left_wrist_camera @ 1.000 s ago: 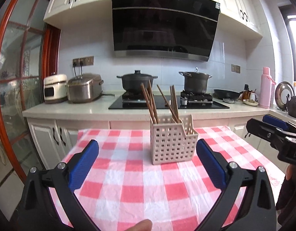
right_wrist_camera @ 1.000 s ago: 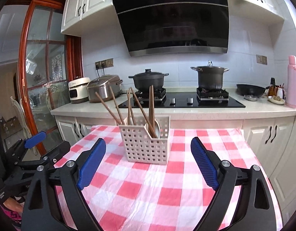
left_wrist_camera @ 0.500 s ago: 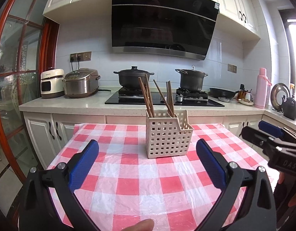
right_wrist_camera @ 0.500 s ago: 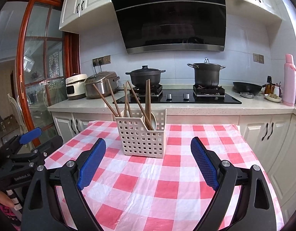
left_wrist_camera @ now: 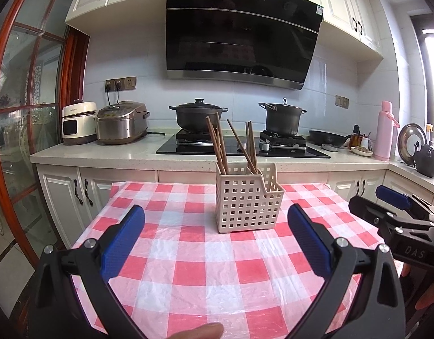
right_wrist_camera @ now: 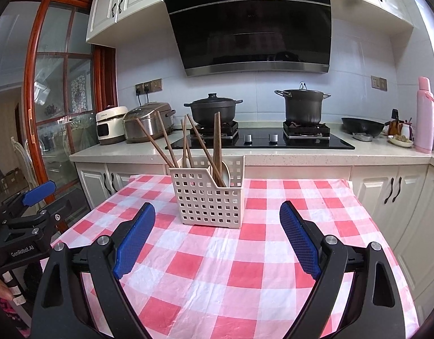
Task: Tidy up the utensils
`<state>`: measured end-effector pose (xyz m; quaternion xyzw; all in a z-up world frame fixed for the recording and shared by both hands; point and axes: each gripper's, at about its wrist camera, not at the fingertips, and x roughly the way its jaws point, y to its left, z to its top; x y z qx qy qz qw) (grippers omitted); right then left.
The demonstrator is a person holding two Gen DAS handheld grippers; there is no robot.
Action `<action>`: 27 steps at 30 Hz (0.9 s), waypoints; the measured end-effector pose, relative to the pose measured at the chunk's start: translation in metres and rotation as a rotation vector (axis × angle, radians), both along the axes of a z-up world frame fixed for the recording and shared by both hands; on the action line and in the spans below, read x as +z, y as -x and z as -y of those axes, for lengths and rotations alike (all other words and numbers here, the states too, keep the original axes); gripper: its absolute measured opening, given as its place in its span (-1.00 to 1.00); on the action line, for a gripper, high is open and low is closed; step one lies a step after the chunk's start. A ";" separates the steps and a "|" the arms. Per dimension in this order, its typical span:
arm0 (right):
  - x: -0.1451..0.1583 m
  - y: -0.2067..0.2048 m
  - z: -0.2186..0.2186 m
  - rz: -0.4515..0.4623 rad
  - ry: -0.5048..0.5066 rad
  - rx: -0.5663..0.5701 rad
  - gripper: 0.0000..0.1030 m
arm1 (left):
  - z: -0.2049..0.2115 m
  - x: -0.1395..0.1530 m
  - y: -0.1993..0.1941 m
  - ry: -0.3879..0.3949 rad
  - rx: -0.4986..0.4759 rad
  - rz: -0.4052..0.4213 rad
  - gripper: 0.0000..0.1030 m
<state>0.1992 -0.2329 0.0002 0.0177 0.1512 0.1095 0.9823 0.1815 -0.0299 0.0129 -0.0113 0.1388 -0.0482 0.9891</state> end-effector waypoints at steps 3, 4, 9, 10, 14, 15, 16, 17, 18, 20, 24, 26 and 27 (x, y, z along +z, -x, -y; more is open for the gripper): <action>0.000 0.001 0.000 0.001 -0.001 0.001 0.64 | -0.001 0.001 0.000 0.001 0.001 0.001 0.91; 0.000 0.001 -0.001 0.002 -0.003 0.002 0.64 | -0.001 0.001 0.000 0.002 0.002 0.002 0.91; 0.000 0.001 -0.001 0.000 -0.004 0.002 0.64 | -0.003 0.003 0.003 0.009 0.006 0.004 0.91; 0.000 0.001 0.000 -0.001 -0.005 0.003 0.64 | -0.004 0.003 0.003 0.010 0.006 0.005 0.91; 0.001 0.001 0.000 -0.003 -0.009 0.006 0.64 | -0.004 0.003 0.003 0.007 0.005 0.006 0.91; 0.001 0.001 0.000 -0.003 -0.011 0.007 0.64 | -0.003 0.003 0.003 0.006 0.003 0.005 0.91; 0.001 0.001 0.000 -0.002 -0.012 0.008 0.64 | -0.003 0.004 0.003 0.005 0.002 0.005 0.91; 0.001 0.001 -0.001 -0.002 -0.011 0.007 0.64 | -0.003 0.004 0.003 0.005 0.001 0.004 0.91; 0.001 0.001 -0.001 -0.002 -0.009 0.007 0.64 | -0.003 0.004 0.003 0.004 0.000 0.004 0.91; 0.001 0.001 -0.001 -0.002 -0.012 0.008 0.64 | -0.003 0.005 0.002 0.003 0.002 0.005 0.91; 0.001 0.001 -0.001 -0.001 -0.010 0.008 0.64 | -0.004 0.005 0.002 0.005 0.004 0.004 0.91; 0.001 0.001 -0.001 -0.001 -0.011 0.007 0.64 | -0.004 0.005 0.002 0.004 0.004 0.006 0.91; 0.001 0.001 -0.001 -0.001 -0.011 0.007 0.64 | -0.004 0.004 0.002 0.004 0.003 0.005 0.91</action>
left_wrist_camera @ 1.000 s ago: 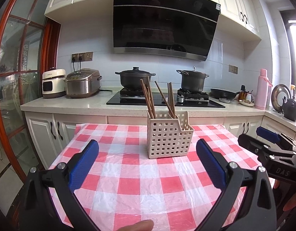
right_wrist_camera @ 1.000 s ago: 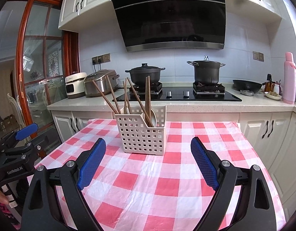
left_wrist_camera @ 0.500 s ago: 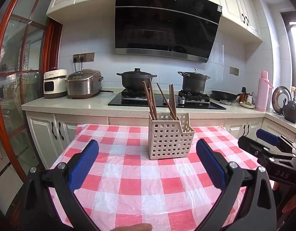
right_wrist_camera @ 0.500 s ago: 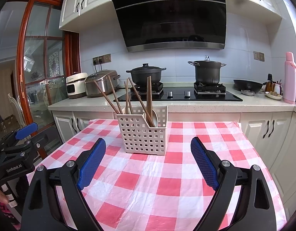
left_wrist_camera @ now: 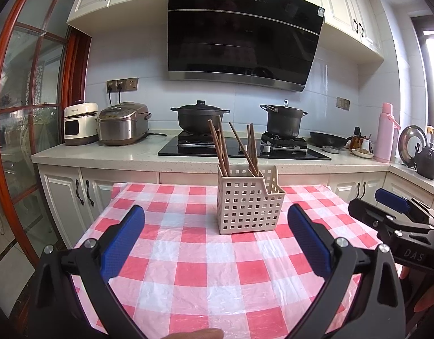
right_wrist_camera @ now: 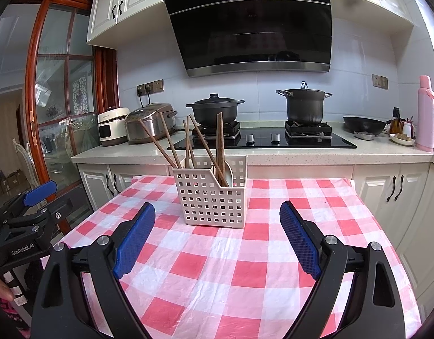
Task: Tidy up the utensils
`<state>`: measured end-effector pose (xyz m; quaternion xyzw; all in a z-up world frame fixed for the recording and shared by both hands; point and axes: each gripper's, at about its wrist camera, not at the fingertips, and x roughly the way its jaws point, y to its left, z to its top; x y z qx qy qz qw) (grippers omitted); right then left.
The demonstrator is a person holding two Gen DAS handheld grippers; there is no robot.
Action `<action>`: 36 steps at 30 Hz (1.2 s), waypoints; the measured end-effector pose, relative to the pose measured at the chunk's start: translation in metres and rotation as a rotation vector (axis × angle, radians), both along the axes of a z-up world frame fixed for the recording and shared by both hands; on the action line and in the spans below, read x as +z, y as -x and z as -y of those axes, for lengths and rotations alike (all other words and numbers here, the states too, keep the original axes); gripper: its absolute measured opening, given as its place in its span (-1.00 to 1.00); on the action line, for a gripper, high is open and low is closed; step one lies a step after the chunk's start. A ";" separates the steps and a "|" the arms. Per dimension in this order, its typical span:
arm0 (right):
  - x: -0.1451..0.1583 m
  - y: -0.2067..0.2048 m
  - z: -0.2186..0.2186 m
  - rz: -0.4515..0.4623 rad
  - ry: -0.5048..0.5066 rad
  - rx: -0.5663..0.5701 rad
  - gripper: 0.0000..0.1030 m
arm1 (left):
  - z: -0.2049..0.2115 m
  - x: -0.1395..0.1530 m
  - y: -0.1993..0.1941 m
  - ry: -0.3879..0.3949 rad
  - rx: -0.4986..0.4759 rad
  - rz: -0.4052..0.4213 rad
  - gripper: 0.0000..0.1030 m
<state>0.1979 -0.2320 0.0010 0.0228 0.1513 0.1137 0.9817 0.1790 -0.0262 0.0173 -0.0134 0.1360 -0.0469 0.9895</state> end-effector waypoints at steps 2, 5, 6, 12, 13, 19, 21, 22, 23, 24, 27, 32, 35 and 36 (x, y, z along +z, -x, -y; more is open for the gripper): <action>0.000 0.000 0.000 -0.001 0.000 0.000 0.64 | 0.000 0.000 0.000 -0.002 0.001 0.002 0.91; 0.000 0.000 0.000 0.000 0.000 0.002 0.64 | 0.000 0.000 0.000 -0.004 0.001 0.005 0.91; 0.000 0.000 0.000 0.001 0.000 0.003 0.64 | 0.001 0.000 0.000 -0.005 0.001 0.006 0.91; 0.001 0.000 -0.001 -0.001 0.000 0.005 0.64 | 0.001 0.000 0.000 -0.007 0.003 0.008 0.91; 0.001 0.000 -0.001 -0.001 -0.001 0.004 0.64 | 0.001 0.000 0.000 -0.007 0.004 0.009 0.91; 0.001 0.001 0.000 0.001 -0.002 0.003 0.64 | 0.003 -0.001 0.001 -0.013 0.005 0.007 0.91; 0.001 0.002 0.000 0.001 -0.004 0.002 0.64 | 0.004 -0.002 0.002 -0.018 0.007 0.009 0.91; 0.002 0.002 -0.001 0.002 -0.004 0.001 0.64 | 0.005 -0.002 0.003 -0.019 0.009 0.010 0.91; 0.002 0.002 0.000 0.003 -0.006 0.001 0.64 | 0.005 -0.002 0.003 -0.019 0.009 0.011 0.91; 0.002 0.003 0.001 0.003 -0.007 0.001 0.64 | 0.005 -0.002 0.003 -0.020 0.008 0.012 0.91; 0.001 0.004 0.003 0.005 -0.009 -0.002 0.64 | 0.006 -0.001 0.004 -0.021 0.009 0.015 0.91; 0.001 0.007 0.004 0.008 -0.014 -0.006 0.64 | 0.006 0.000 0.005 -0.022 0.004 0.018 0.91; 0.002 0.009 0.004 0.011 -0.014 -0.005 0.64 | 0.006 0.000 0.005 -0.022 0.005 0.020 0.91; 0.002 0.009 0.004 0.011 -0.014 -0.005 0.64 | 0.006 0.000 0.006 -0.022 0.004 0.021 0.91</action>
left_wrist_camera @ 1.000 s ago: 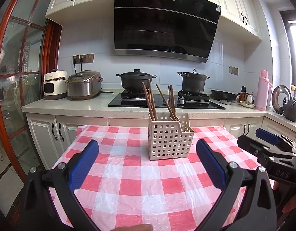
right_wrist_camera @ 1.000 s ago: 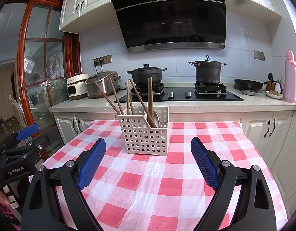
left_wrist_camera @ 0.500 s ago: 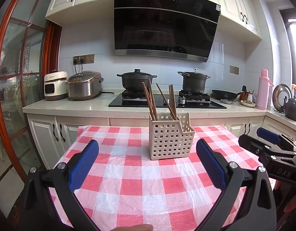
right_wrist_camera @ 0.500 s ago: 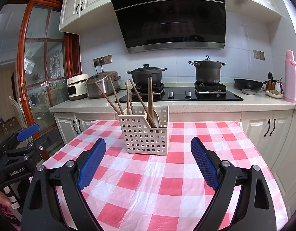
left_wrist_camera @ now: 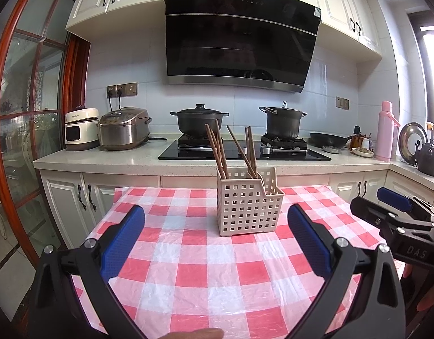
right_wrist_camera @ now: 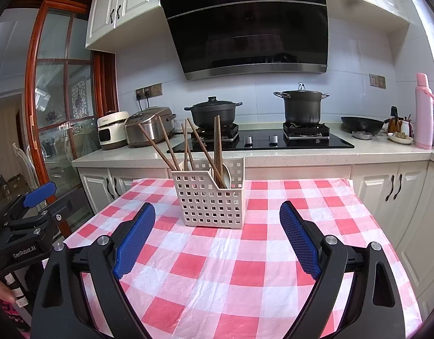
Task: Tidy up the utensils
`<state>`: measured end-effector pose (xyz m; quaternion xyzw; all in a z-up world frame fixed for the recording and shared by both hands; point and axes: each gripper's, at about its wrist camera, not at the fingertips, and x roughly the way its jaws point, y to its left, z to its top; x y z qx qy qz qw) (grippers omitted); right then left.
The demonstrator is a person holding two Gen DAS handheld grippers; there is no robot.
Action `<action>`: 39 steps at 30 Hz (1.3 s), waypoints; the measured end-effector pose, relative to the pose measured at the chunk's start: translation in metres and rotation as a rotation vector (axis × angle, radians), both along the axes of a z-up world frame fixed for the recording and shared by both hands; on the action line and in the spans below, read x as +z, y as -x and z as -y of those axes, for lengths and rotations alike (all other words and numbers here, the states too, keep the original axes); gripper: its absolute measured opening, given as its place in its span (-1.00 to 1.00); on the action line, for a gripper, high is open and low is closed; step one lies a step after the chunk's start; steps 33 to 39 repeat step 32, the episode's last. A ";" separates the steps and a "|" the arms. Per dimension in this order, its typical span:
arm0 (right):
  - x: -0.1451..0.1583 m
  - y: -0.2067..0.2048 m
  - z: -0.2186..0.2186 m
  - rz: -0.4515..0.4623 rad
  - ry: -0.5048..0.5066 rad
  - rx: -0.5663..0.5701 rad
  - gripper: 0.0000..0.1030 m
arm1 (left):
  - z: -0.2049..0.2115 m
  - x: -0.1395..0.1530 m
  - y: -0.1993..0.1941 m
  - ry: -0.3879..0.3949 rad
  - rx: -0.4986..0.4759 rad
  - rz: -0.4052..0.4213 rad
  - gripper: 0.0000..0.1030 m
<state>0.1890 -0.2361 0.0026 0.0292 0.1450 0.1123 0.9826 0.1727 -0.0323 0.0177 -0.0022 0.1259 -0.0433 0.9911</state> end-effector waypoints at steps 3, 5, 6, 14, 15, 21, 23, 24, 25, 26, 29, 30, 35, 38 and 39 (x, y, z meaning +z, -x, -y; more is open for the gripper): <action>0.000 0.001 0.000 0.001 -0.001 0.000 0.64 | 0.000 0.001 0.001 -0.001 -0.005 0.002 0.91; 0.000 0.000 0.000 0.001 0.000 0.000 0.64 | 0.000 0.001 0.002 0.000 -0.005 0.004 0.91; 0.000 0.000 0.001 0.001 0.000 0.000 0.64 | 0.000 0.001 0.001 0.000 -0.005 0.004 0.91; 0.001 0.002 0.001 -0.001 0.003 0.000 0.64 | -0.001 0.001 0.000 0.003 0.004 0.003 0.91; 0.001 0.003 0.001 -0.001 0.003 0.001 0.64 | -0.001 0.001 0.000 0.003 0.005 0.003 0.91; -0.001 0.002 0.002 -0.007 0.000 0.004 0.64 | -0.001 -0.001 -0.002 0.010 -0.011 -0.010 0.91; -0.003 0.001 0.002 -0.011 0.001 0.005 0.64 | 0.002 -0.003 -0.002 -0.009 -0.007 -0.005 0.91; -0.004 0.000 0.003 -0.013 0.002 0.005 0.64 | 0.002 -0.004 -0.003 -0.015 -0.010 -0.004 0.91; -0.004 -0.001 0.003 -0.017 0.002 0.004 0.64 | 0.003 -0.004 -0.004 -0.016 -0.018 -0.006 0.91; -0.005 -0.003 0.003 -0.019 0.002 0.003 0.64 | 0.003 -0.005 -0.005 -0.016 -0.017 -0.013 0.91; -0.007 -0.006 0.005 -0.026 -0.001 -0.004 0.64 | 0.004 -0.008 -0.009 -0.027 -0.018 -0.024 0.91; -0.007 -0.007 0.006 -0.027 -0.002 -0.006 0.64 | 0.004 -0.008 -0.010 -0.027 -0.014 -0.026 0.91; -0.009 -0.011 0.007 -0.033 -0.005 -0.011 0.64 | 0.004 -0.010 -0.013 -0.027 -0.013 -0.032 0.91; -0.009 -0.011 0.007 -0.033 -0.005 -0.011 0.64 | 0.004 -0.010 -0.013 -0.027 -0.013 -0.032 0.91; -0.009 -0.011 0.007 -0.033 -0.005 -0.011 0.64 | 0.004 -0.010 -0.013 -0.027 -0.013 -0.032 0.91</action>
